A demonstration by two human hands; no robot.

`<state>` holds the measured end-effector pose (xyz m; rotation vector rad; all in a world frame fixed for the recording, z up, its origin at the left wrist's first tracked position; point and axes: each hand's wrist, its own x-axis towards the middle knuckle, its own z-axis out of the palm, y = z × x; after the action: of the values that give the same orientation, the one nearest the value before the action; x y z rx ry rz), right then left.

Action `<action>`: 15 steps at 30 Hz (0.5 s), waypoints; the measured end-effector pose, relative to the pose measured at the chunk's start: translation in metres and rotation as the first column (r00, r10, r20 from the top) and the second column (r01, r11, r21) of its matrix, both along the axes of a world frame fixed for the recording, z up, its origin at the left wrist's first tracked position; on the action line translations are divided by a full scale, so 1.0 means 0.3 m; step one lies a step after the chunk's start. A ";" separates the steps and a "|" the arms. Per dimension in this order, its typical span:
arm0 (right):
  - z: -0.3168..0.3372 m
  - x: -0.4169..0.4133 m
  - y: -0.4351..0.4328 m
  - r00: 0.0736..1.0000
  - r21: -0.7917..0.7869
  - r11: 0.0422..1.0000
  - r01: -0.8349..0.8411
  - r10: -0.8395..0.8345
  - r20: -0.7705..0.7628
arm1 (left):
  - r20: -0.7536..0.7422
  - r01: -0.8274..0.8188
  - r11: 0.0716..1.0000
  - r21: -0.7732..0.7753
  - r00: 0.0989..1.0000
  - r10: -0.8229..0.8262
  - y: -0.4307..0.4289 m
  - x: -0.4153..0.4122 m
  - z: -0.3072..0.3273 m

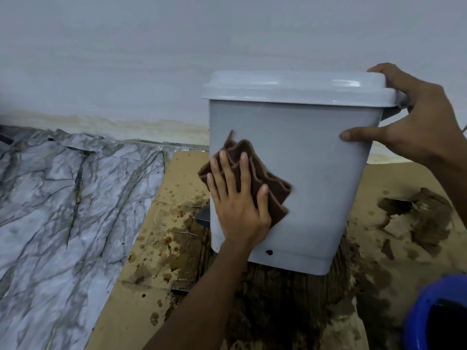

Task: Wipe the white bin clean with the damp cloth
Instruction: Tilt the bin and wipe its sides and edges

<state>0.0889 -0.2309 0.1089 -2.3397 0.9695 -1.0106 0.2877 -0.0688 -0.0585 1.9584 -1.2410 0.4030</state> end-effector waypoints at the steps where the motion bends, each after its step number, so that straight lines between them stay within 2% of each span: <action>1: -0.003 -0.001 -0.001 1.000 -0.004 1.000 -0.019 0.019 0.004 | 0.012 0.010 1.000 0.015 1.000 -0.011 0.025 -0.002 -0.038; 6: -0.007 -0.009 -0.005 1.000 -0.016 1.000 -0.022 0.022 -0.001 | -0.084 -0.006 0.995 0.098 0.996 0.014 0.184 -0.080 -0.245; 9: -0.012 -0.009 -0.012 1.000 -0.018 1.000 -0.013 0.013 -0.006 | -0.106 -0.015 0.992 0.125 0.994 0.029 0.190 -0.117 -0.256; 13: -0.012 -0.006 -0.019 1.000 -0.017 1.000 -0.007 0.006 -0.017 | 0.105 0.120 0.987 0.108 0.986 -0.131 0.060 -0.071 -0.100; 15: -0.007 -0.005 -0.014 1.000 -0.015 1.000 -0.010 0.009 -0.016 | 0.167 0.143 0.985 0.091 0.973 -0.157 -0.002 -0.024 -0.014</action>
<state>0.0873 -0.2350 0.1069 -2.3659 0.9592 -1.0004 0.2806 -0.0694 -0.0629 1.9109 -1.5272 0.4618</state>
